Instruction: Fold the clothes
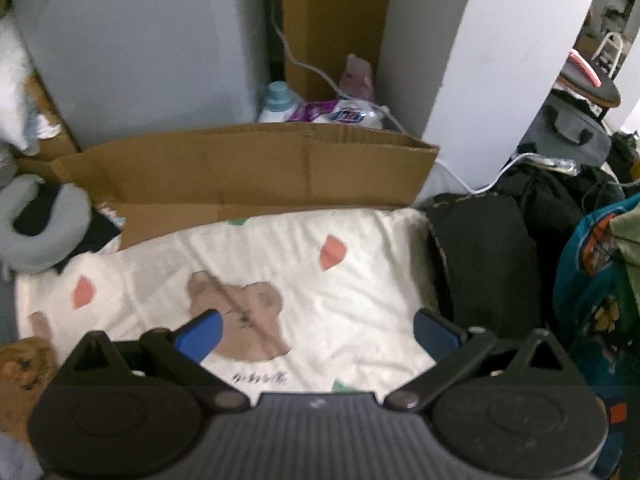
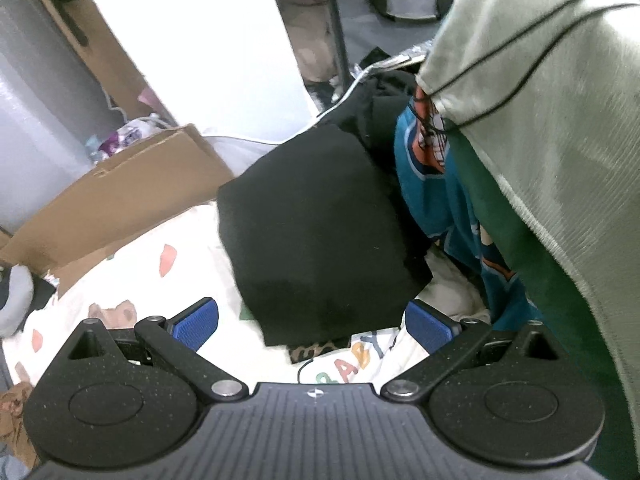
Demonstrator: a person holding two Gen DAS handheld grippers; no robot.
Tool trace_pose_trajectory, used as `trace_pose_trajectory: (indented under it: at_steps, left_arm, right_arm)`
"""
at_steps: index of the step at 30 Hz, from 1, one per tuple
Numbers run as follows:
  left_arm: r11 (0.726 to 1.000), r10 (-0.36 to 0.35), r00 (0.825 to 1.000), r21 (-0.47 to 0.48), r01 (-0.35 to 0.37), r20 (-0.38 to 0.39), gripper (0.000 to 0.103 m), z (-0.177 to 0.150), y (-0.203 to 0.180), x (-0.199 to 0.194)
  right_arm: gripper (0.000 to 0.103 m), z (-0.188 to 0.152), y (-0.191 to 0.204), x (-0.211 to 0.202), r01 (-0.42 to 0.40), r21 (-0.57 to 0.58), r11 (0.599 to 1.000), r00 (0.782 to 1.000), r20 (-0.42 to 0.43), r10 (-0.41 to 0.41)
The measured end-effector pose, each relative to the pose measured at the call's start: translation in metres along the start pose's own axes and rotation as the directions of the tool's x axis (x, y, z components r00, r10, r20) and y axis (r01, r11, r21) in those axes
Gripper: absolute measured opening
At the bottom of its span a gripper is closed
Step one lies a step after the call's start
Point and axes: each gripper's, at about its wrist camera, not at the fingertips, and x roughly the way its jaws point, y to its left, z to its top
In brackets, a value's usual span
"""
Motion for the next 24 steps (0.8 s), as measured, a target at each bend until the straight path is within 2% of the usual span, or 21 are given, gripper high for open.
trace_pose_trajectory:
  at_steps: [7,20,24]
  left_arm:
    - [1.000,-0.004,0.999,-0.023,0.005,0.050,0.103,-0.009,0.025,-0.062]
    - [0.992,0.098,0.991,-0.090,-0.090,0.093,0.103,-0.047,0.089,-0.154]
    - [0.990,0.094,0.989,-0.120,-0.080,0.116,0.103,-0.068,0.108,-0.175]
  right_arm:
    - [0.102,0.006,0.022,-0.050,-0.020,-0.040,0.999,1.000,0.023,0.021]
    - [0.102,0.004,0.124,-0.150,-0.096,-0.244,0.965,0.994,0.024,0.105]
    - [0.102,-0.002,0.153,-0.179,-0.115,-0.289,0.950,0.991,0.032,0.130]
